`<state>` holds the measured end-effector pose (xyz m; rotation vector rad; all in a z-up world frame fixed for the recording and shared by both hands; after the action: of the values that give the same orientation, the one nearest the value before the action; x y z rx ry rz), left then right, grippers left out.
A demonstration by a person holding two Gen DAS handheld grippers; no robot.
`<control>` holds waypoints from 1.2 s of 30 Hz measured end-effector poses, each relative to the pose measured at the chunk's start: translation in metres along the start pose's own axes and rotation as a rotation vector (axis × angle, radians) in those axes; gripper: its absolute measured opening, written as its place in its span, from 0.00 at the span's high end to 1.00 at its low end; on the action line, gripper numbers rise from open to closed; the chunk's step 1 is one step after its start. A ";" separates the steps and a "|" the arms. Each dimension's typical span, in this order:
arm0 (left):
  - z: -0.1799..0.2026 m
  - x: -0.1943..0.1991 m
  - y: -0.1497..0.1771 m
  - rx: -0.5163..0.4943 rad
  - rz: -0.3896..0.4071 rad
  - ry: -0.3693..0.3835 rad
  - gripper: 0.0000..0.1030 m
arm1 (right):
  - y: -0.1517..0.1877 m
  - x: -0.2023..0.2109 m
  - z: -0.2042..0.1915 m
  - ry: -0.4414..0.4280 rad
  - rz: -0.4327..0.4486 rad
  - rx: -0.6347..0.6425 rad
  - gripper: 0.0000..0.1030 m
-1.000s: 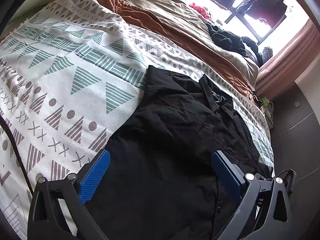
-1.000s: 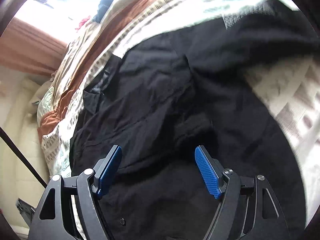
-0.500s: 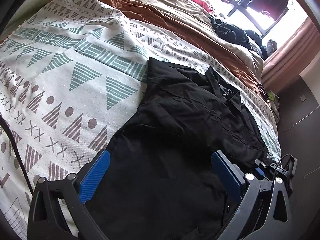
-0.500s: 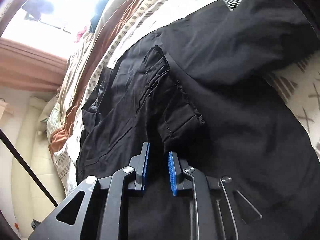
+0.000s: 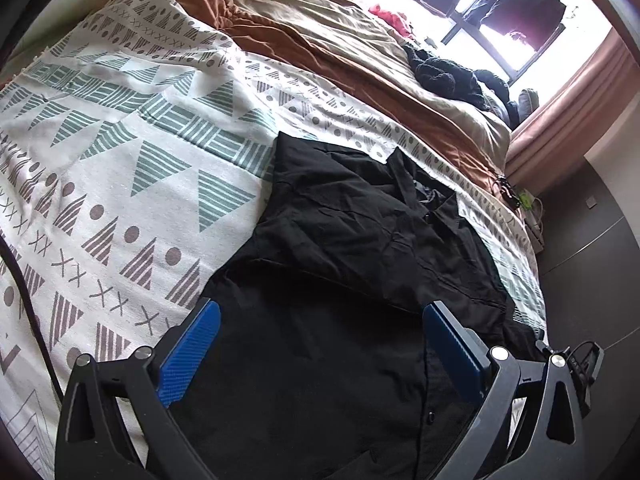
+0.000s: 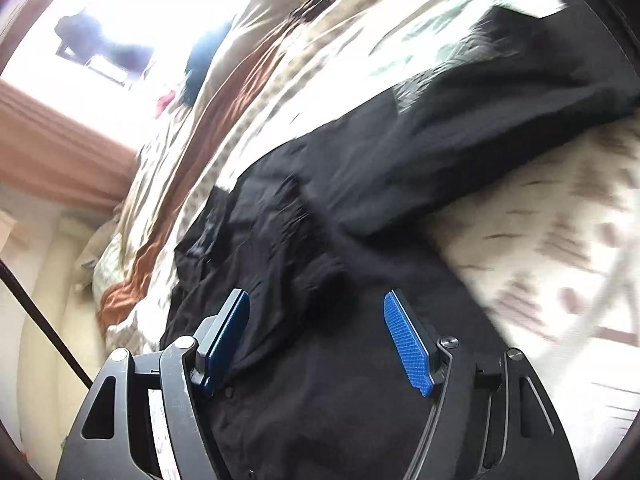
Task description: Fold large clothes
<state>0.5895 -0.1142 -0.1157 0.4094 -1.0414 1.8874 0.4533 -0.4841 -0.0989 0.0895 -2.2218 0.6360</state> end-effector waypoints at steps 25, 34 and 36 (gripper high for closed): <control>0.001 0.005 -0.003 -0.011 0.033 -0.005 0.00 | -0.030 0.082 0.152 0.150 0.273 -0.370 0.50; -0.005 -0.014 0.003 -0.023 -0.005 -0.063 0.00 | -0.033 0.062 0.165 0.115 0.285 -0.434 0.50; -0.004 -0.018 0.005 -0.028 -0.016 -0.068 0.00 | -0.037 0.061 0.174 0.126 0.313 -0.428 0.55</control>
<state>0.5952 -0.1218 -0.1319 0.4667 -1.1047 1.8544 0.3023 -0.5891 -0.1348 -0.5100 -2.2163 0.3043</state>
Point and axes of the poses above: each gripper's, at about its wrist camera, not at the fingertips, and x roughly against the way its jaws point, z to its right, y to its underside, the point moved 2 cm from there along -x, roughly the way its jaws point, and after that the axes turned 9 degrees about y, right-handed, at the moved point
